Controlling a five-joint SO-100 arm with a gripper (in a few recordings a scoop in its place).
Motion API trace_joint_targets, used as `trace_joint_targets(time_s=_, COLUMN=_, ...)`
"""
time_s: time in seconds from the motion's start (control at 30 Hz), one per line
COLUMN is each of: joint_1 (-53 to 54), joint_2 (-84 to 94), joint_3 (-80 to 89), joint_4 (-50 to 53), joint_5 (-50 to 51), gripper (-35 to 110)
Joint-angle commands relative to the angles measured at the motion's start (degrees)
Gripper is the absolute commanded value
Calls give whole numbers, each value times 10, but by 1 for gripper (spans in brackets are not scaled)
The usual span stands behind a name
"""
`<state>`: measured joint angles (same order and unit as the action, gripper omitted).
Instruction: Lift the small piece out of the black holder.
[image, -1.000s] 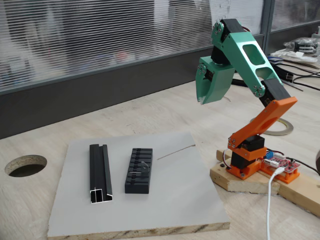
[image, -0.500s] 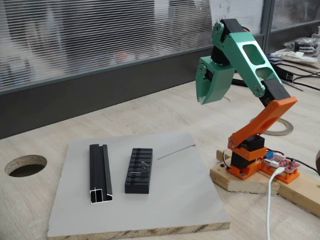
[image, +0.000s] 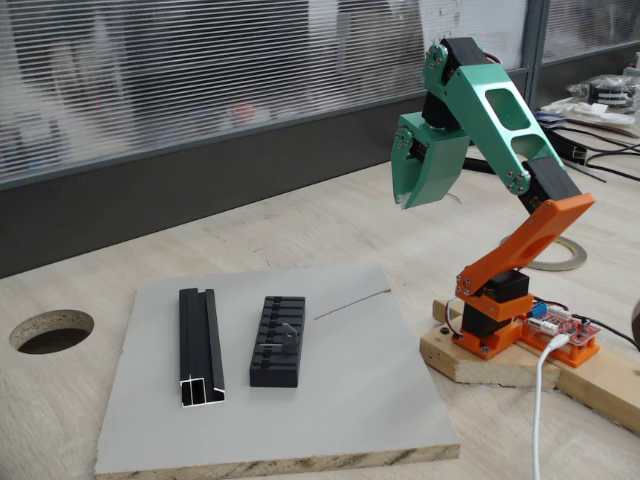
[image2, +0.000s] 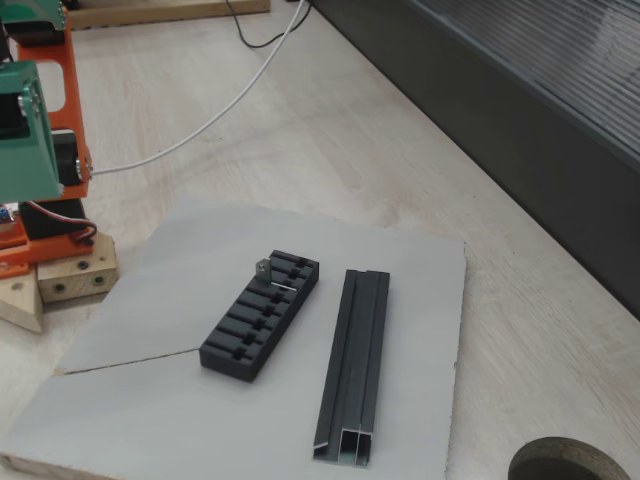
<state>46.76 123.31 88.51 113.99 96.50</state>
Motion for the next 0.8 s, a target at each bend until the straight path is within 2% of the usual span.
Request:
trace_joint_targets(time_s=0.0, joint_1=6, joint_2=6, joint_3=-4, joint_4=18, joint_5=6, gripper=10)
trace_joint_targets(time_s=0.6, joint_1=2, joint_2=4, joint_3=-4, joint_4=18, joint_5=9, gripper=10)
trace_joint_targets(time_s=0.67, joint_1=-20, joint_2=4, joint_3=-4, joint_4=18, joint_5=9, gripper=10)
trace_joint_targets(time_s=0.77, joint_1=-113, joint_2=4, joint_3=-4, joint_4=18, joint_5=10, gripper=10)
